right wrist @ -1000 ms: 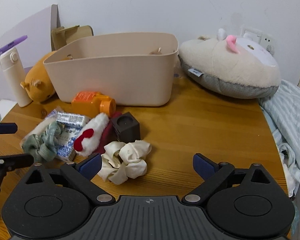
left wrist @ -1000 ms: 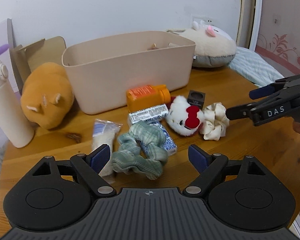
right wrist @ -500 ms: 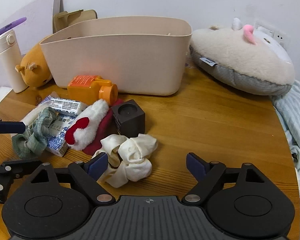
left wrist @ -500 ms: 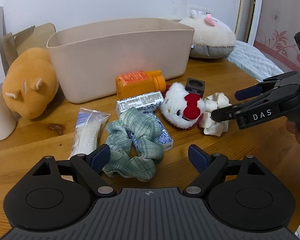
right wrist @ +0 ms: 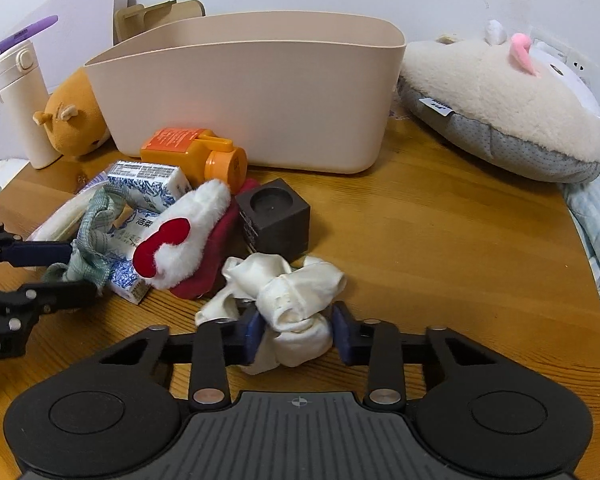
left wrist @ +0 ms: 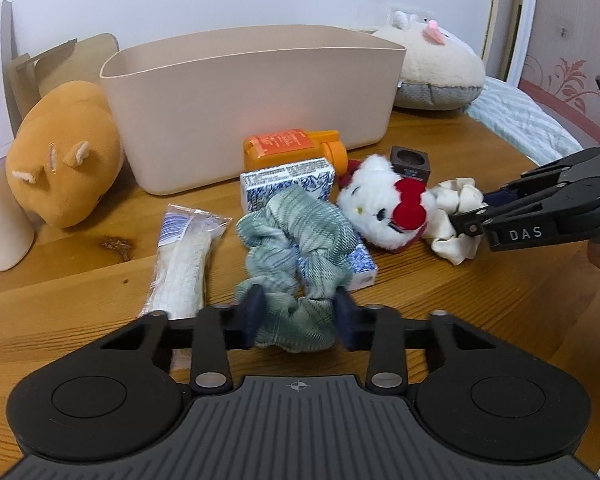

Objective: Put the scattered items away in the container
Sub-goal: 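Grasp the green plaid scrunchie with the left tool while the right tool grasps the cream scrunchie, then lift both scrunchies and carry them over the beige basket, then open both tools to drop the scrunchies into the basket, then move both tools back toward the white packet and black cube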

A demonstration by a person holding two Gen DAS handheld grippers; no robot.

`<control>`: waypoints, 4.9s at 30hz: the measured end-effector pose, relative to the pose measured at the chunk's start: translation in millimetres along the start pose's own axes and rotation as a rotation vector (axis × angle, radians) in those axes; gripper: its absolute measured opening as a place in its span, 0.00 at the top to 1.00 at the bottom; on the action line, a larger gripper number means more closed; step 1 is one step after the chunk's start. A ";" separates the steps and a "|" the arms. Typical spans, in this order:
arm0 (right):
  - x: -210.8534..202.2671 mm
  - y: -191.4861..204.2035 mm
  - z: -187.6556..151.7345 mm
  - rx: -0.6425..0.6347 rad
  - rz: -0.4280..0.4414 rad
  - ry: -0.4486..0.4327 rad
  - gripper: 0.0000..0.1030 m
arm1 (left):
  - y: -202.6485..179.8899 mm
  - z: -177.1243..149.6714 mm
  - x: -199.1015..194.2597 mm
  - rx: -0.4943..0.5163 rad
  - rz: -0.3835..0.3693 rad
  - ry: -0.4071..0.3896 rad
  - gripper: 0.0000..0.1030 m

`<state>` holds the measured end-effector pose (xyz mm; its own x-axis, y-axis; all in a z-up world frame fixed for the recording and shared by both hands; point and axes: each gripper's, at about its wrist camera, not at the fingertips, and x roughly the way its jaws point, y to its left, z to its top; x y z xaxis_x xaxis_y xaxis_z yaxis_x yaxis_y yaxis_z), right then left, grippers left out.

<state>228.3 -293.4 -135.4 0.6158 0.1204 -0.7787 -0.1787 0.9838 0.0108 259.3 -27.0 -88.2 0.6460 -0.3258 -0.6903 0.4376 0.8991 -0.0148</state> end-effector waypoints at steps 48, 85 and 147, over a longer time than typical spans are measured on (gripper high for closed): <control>-112.7 -1.5 41.3 -0.062 -0.011 -0.237 0.88 | 16.0 56.9 -100.5 -0.025 0.055 -0.281 0.90; -39.9 1.9 176.6 -0.082 -0.045 -0.242 0.87 | 70.2 200.2 5.8 -0.066 0.210 -0.296 0.90; -19.1 1.2 49.2 0.045 -0.053 -0.156 0.15 | 54.7 52.0 -17.5 0.033 0.194 -0.083 0.18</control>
<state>254.0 -288.0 -89.7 0.7357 0.0835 -0.6721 -0.1103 0.9939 0.0027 304.5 12.6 -39.4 0.7690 -0.1716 -0.6158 0.3194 0.9376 0.1376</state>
